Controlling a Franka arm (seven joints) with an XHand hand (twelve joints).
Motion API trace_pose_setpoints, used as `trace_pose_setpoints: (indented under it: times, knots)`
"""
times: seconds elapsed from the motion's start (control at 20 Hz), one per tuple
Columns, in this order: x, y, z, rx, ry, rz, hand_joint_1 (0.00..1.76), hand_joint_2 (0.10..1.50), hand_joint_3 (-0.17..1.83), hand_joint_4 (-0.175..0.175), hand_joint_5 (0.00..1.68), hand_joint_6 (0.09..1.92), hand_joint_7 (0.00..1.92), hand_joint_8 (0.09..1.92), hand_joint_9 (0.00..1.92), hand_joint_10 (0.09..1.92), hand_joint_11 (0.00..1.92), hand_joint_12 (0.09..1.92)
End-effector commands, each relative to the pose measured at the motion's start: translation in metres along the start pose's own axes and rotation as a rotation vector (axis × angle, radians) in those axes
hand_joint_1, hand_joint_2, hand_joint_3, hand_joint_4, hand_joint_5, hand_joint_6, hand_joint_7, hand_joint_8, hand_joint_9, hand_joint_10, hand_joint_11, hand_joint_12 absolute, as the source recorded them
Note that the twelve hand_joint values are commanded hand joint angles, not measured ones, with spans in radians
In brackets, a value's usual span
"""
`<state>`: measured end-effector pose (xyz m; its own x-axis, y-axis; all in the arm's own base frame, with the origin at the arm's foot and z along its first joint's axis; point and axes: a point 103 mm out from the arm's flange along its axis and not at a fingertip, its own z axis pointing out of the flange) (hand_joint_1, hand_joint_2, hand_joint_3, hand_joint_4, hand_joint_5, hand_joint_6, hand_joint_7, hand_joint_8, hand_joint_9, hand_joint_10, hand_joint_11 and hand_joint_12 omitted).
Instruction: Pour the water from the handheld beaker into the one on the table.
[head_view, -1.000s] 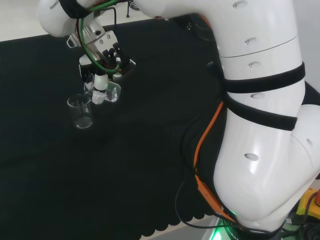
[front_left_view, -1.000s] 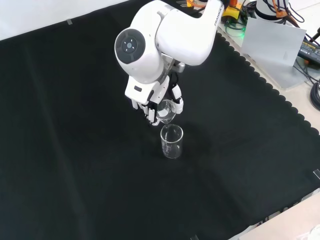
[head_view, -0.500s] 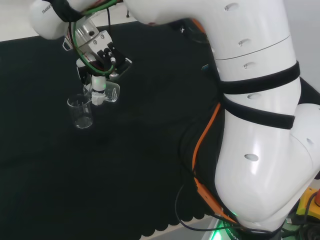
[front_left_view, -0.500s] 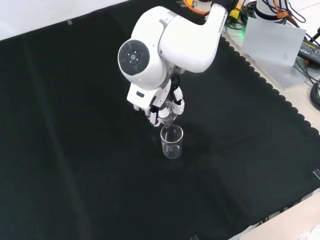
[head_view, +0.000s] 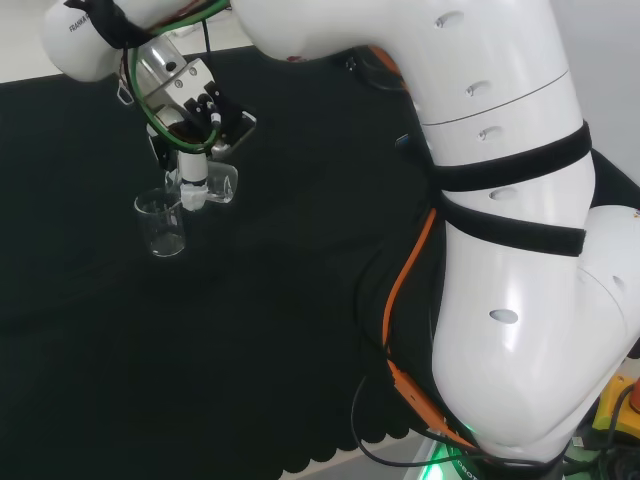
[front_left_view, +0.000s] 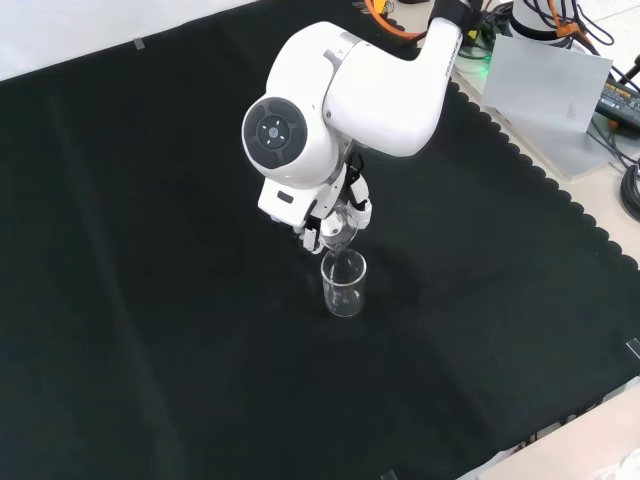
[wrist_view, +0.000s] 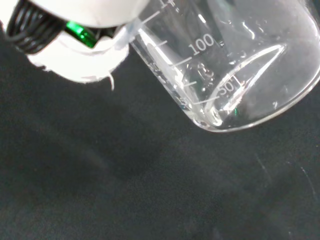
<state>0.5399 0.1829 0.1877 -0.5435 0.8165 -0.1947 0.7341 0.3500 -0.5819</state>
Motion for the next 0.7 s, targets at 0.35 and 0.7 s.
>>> trace_pose_setpoints:
  times: [0.35, 0.7]
  knots:
    - [0.004, -0.004, -0.008, 0.024, -0.031, 0.005, 1.13, 0.63, 0.71, 0.175, 1.28, 0.68, 1.66, 0.09, 1.56, 0.09, 1.11, 0.92]
    - [0.01, -0.003, -0.013, 0.038, -0.054, 0.006, 1.13, 0.63, 0.71, 0.175, 1.28, 0.69, 1.66, 0.09, 1.56, 0.09, 1.11, 0.92]
